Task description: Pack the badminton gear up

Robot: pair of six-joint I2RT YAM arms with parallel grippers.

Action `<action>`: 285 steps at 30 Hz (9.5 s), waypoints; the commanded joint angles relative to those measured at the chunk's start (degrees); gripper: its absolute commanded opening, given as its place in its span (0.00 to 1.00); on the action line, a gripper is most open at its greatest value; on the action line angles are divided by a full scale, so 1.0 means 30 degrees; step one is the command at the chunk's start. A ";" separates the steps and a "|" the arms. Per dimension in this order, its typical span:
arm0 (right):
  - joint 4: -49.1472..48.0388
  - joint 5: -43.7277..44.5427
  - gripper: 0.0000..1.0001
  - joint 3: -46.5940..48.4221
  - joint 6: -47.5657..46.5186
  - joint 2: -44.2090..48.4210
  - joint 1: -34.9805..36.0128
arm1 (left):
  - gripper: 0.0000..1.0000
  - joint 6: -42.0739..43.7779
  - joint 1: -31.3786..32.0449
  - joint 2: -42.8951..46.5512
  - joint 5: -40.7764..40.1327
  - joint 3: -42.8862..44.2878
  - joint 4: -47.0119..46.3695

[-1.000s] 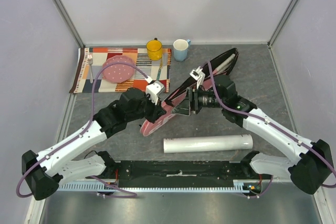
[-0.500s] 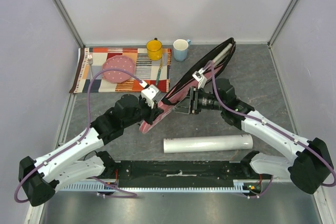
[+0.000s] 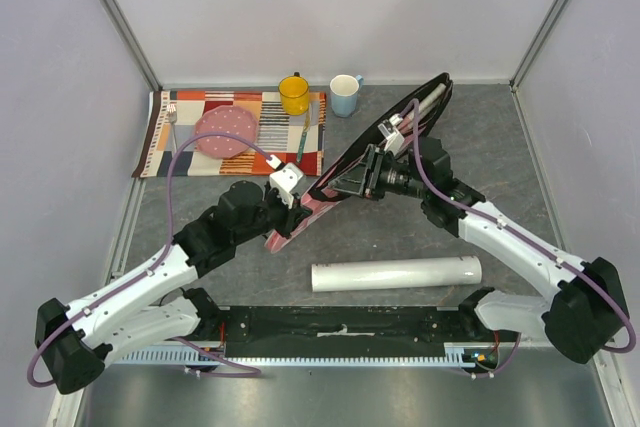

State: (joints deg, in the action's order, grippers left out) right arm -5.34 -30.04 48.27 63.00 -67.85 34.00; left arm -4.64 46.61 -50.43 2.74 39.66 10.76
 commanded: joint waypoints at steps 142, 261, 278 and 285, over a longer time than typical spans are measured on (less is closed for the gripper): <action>1.1596 1.0043 0.11 1.6753 -0.3804 -1.5531 -0.6880 | 0.42 -0.0647 -0.0039 0.3892 0.1428 0.3736 0.9477; 0.6671 -0.0477 0.00 1.1885 -1.2768 -0.5180 -1.4233 | 0.02 1.1273 0.0547 -0.7244 0.3212 0.8876 0.3156; 0.8890 -0.1602 0.43 1.2384 -1.3330 -0.6070 -1.4495 | 0.02 1.1741 0.0459 -0.6508 0.3106 0.8284 0.2330; 1.3293 0.6299 0.91 1.0369 -1.2475 -0.0675 -1.4643 | 0.02 1.4289 0.0459 -0.7502 0.1224 0.7962 0.0868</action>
State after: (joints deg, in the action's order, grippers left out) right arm 28.14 -23.83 82.70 24.62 -80.53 -10.07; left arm 29.91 47.83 -73.19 7.70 63.26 12.45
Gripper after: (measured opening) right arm 0.896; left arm 0.131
